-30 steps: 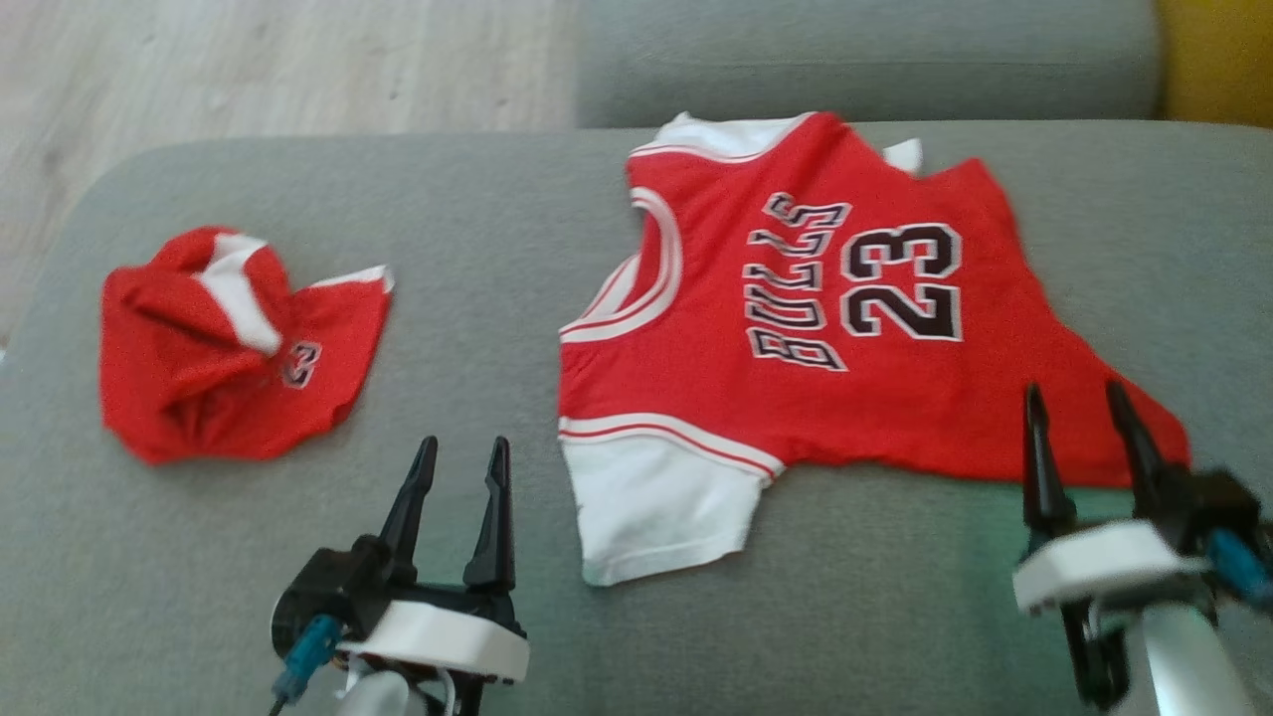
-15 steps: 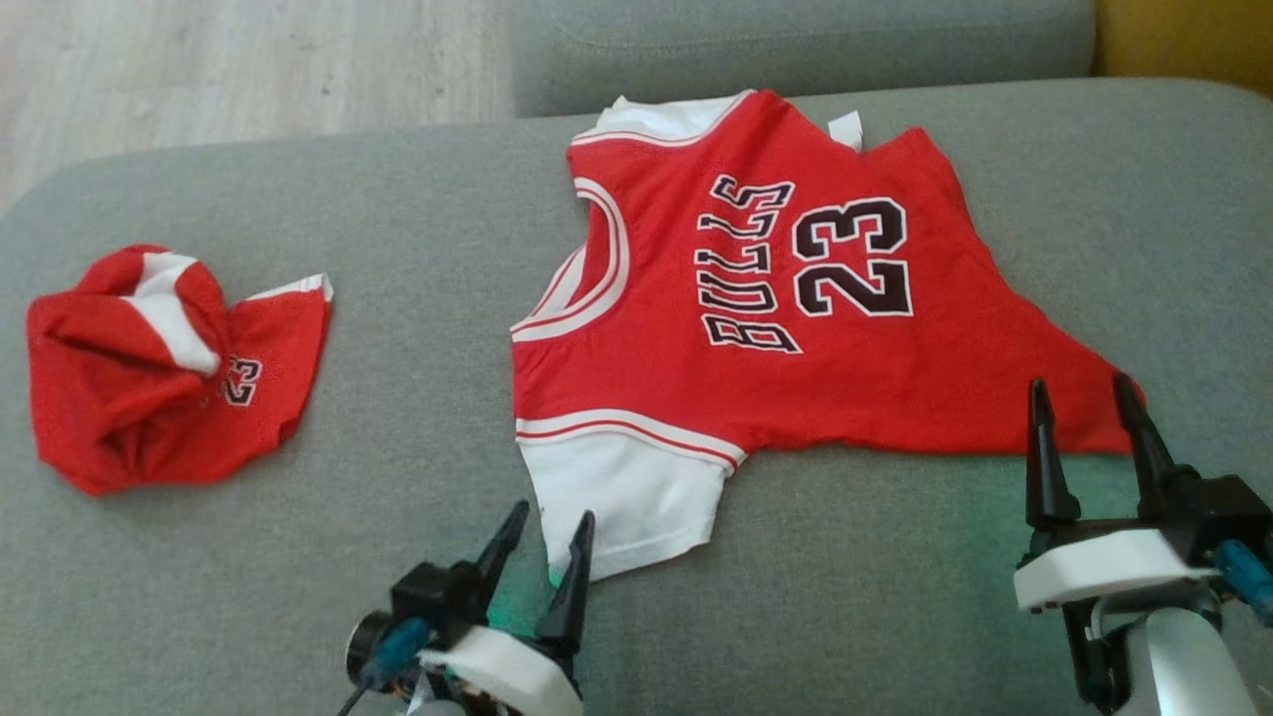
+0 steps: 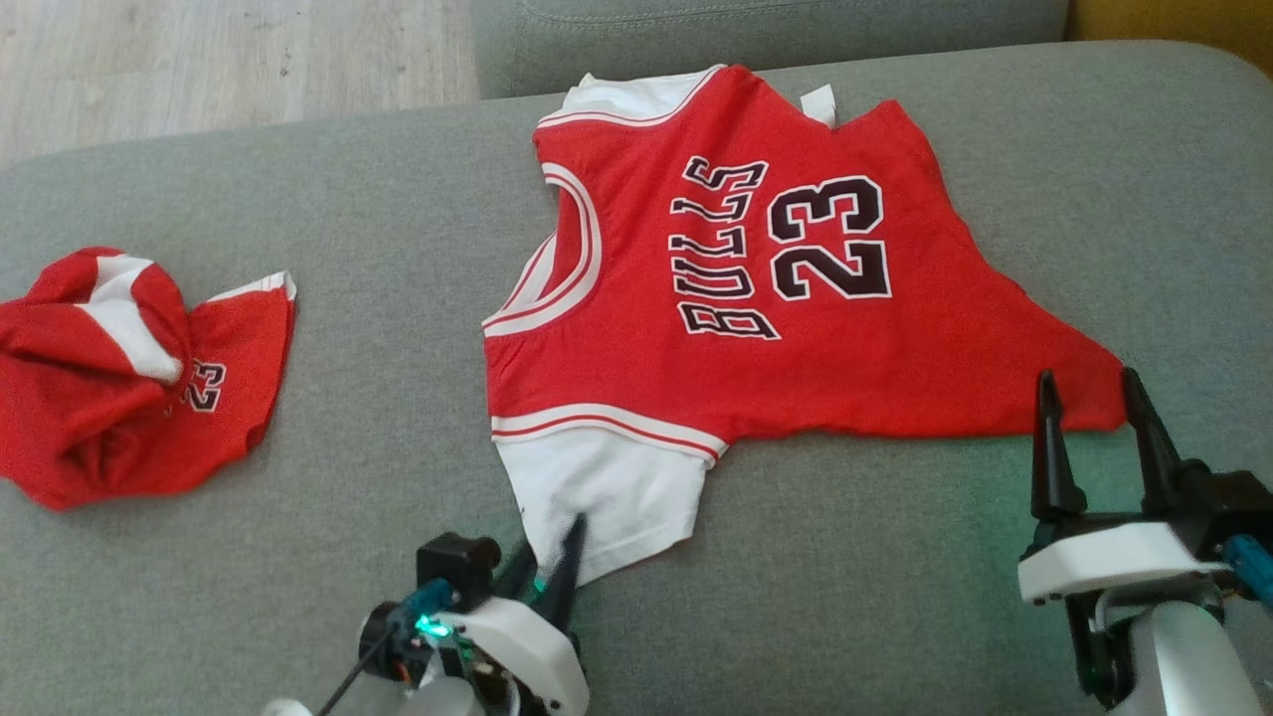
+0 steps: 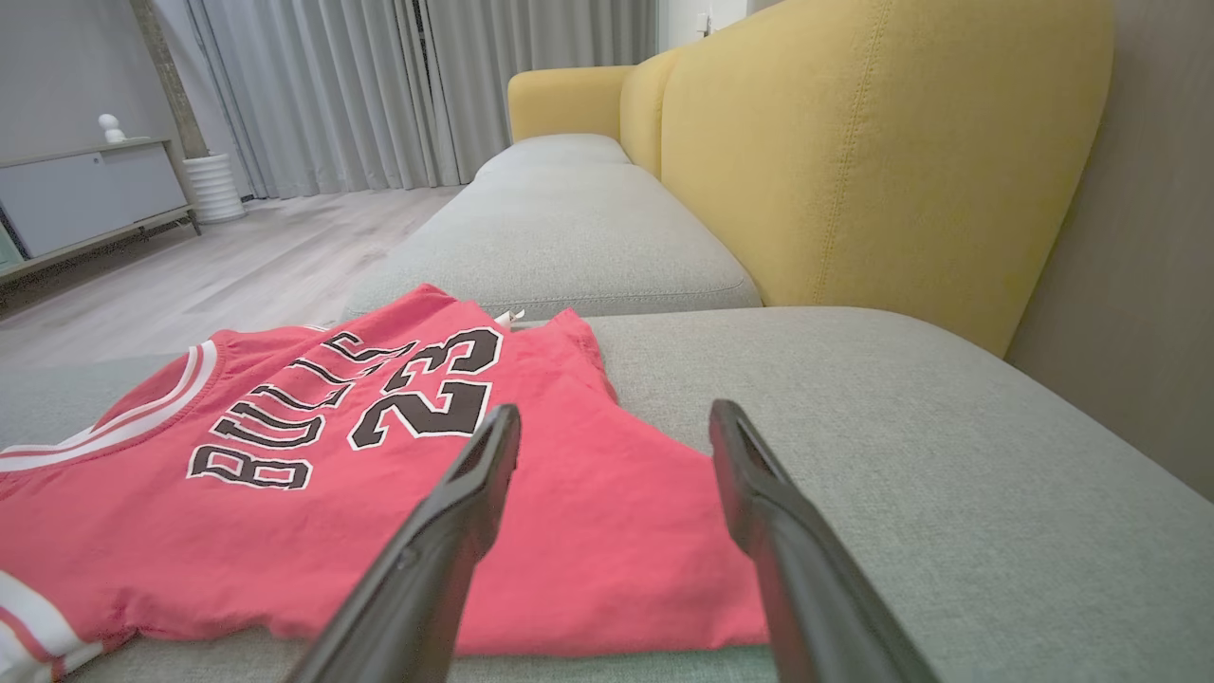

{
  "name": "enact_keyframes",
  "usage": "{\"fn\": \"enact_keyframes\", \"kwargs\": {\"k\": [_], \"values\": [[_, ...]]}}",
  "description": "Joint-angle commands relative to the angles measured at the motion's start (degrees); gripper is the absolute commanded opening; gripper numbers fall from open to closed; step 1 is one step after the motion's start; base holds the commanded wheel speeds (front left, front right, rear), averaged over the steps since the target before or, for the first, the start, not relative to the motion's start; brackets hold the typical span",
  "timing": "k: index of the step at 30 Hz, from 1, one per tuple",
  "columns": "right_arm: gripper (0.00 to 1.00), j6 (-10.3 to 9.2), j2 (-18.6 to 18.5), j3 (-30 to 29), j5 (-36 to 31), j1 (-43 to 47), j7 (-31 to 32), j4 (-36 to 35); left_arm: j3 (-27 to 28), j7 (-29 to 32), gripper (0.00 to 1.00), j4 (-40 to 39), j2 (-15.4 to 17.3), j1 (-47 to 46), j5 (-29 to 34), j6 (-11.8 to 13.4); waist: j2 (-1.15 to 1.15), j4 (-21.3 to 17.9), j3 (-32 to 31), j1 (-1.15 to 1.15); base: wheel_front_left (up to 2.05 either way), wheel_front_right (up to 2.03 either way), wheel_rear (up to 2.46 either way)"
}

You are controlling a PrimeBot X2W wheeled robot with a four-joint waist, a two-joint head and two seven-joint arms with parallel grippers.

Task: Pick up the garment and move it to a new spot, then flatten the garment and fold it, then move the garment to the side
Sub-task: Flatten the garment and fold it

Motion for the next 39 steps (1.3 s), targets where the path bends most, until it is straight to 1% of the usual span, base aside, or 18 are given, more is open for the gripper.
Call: {"fn": "enact_keyframes", "kwargs": {"k": [1,2,5,8,9,15,17,22,29,30,31,32,35,39], "values": [[1.0,-0.04,-0.3,0.8,0.1,-2.6,-0.6,-1.4,0.6,-0.8,0.0,-1.7,0.1,-1.5,-0.6,-0.4,0.0,0.0,-0.2,0.0,0.0,0.0,0.0],[1.0,-0.04,-0.3,0.6,-0.1,-2.6,-0.6,-1.1,0.7,-1.8,0.0,-2.3,0.1,-1.5,-1.0,-0.4,0.0,0.1,-0.3,0.0,0.0,0.0,0.0],[1.0,-0.04,-0.3,-1.1,-1.2,-3.0,-0.6,0.8,2.7,-6.3,0.0,-4.1,0.1,-1.9,-2.1,1.0,0.0,0.3,-0.8,0.0,0.0,0.0,0.0],[1.0,-0.04,-0.3,-3.3,-2.2,-3.6,1.4,3.9,5.2,-8.9,0.0,-6.4,0.1,-2.3,-2.9,1.8,0.0,1.1,-1.2,0.0,0.0,0.0,0.0],[1.0,-0.04,-0.3,-3.3,-2.2,-3.6,1.4,3.9,5.2,-8.9,0.0,-6.4,0.1,-2.3,-2.9,1.8,0.0,1.1,-1.2,0.0,0.0,0.0,0.0],[1.0,-0.04,-0.3,-6.8,-1.1,-4.6,4.9,10.4,8.7,-10.2,0.0,-12.2,0.1,-2.5,-1.9,2.9,0.0,2.5,-1.4,0.0,0.0,0.0,0.0],[1.0,-0.04,-0.3,-6.9,0.0,-4.9,6.2,12.9,9.3,-10.2,0.0,-13.9,0.1,-1.8,-1.4,3.0,0.0,2.8,-1.4,0.0,0.0,0.0,0.0],[1.0,-0.04,-0.3,-7.1,1.2,-6.0,6.4,17.1,9.6,-10.2,0.0,-16.0,0.1,-0.2,-0.5,2.7,0.0,3.4,-1.1,0.0,0.0,0.0,0.0],[1.0,-0.04,-0.3,-5.2,3.1,-7.7,7.6,22.1,9.6,-10.2,0.0,-17.0,0.1,0.4,-0.3,2.7,0.0,4.4,-0.6,0.0,0.0,0.0,0.0],[0.89,-0.04,-0.3,-5.0,3.4,-7.9,7.9,22.8,9.6,-10.2,0.0,-17.0,0.1,0.4,-0.3,2.7,0.0,4.5,-0.5,0.0,0.0,0.0,0.0],[0.36,-0.04,-0.3,-4.9,3.6,-8.2,8.0,23.3,9.6,-10.2,0.0,-17.0,0.1,0.3,-0.2,2.7,0.0,4.6,-0.5,0.0,0.0,0.0,0.0],[0.0,-0.04,-0.3,-4.8,3.6,-8.4,7.9,23.6,9.7,-10.2,0.0,-17.0,0.1,0.3,-0.2,2.7,0.0,4.7,-0.6,0.0,0.0,0.0,0.0],[0.0,-0.04,-0.3,-4.5,3.7,-9.2,7.2,23.9,10.3,-10.2,0.0,-16.9,0.1,0.4,-0.2,2.9,0.0,4.9,-1.1,0.0,0.0,0.0,0.0],[0.0,-0.04,-0.3,-4.6,3.6,-10.7,4.9,21.8,12.2,-10.2,0.0,-17.7,0.1,0.9,-1.8,2.9,0.0,4.9,-2.2,0.0,0.0,0.0,0.0]]}}
